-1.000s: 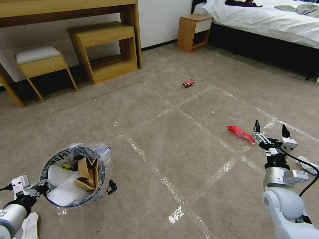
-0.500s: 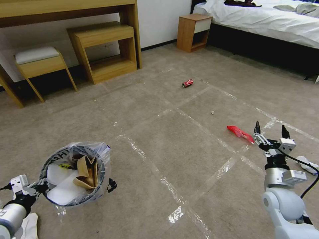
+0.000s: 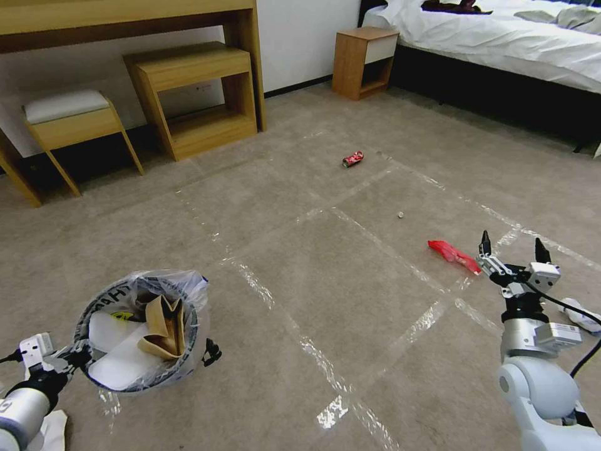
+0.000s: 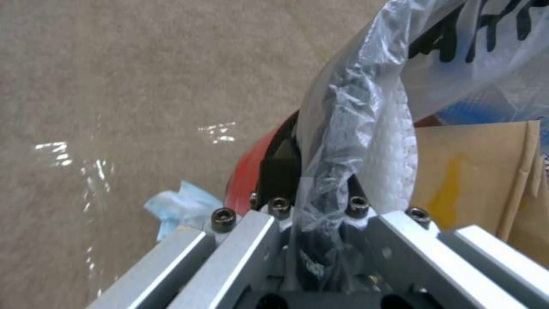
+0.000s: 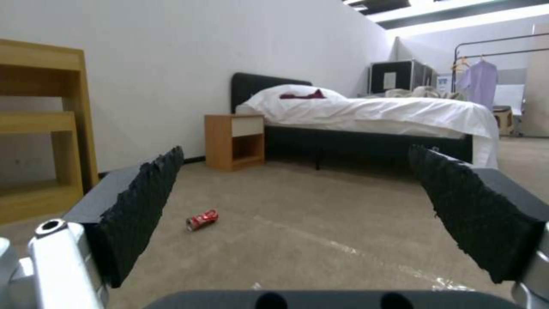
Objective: Pick up the trash bin and place the garbage on the floor into it.
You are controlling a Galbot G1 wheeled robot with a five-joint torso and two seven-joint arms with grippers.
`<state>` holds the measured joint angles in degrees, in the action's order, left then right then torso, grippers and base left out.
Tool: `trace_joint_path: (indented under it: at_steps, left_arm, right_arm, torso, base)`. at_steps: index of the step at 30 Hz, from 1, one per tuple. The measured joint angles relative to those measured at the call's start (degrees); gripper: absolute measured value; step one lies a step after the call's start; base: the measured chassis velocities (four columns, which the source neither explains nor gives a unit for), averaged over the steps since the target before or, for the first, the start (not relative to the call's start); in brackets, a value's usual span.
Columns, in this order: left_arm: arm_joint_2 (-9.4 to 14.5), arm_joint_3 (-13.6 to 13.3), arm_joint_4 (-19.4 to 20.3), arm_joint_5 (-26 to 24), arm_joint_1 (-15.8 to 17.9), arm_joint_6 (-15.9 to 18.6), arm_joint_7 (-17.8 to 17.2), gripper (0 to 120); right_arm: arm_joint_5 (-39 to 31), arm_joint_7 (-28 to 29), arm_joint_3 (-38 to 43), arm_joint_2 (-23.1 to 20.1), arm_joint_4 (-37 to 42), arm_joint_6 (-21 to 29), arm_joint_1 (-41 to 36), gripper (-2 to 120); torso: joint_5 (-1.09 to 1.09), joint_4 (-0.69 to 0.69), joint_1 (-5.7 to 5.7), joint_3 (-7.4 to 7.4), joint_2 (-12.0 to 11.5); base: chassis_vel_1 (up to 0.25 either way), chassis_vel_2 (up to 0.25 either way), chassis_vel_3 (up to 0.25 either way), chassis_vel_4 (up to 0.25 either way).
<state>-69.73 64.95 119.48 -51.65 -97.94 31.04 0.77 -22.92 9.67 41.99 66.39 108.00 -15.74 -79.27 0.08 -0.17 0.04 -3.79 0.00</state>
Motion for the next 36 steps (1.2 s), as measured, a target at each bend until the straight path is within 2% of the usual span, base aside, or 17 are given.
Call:
trace_joint_path:
  at_steps: [36]
  left_arm:
    - [1.42, 0.09, -2.04, -0.77, 1.23, -0.36, 0.16, 1]
  right_arm:
    - [1.26, 0.43, -1.01, 0.6, -1.35, 0.72, 1.05, 100]
  torso:
    - [-0.01, -0.01, 0.0, 0.0, 0.0]
  base:
    - [-0.094, 0.091, 0.094, -0.094]
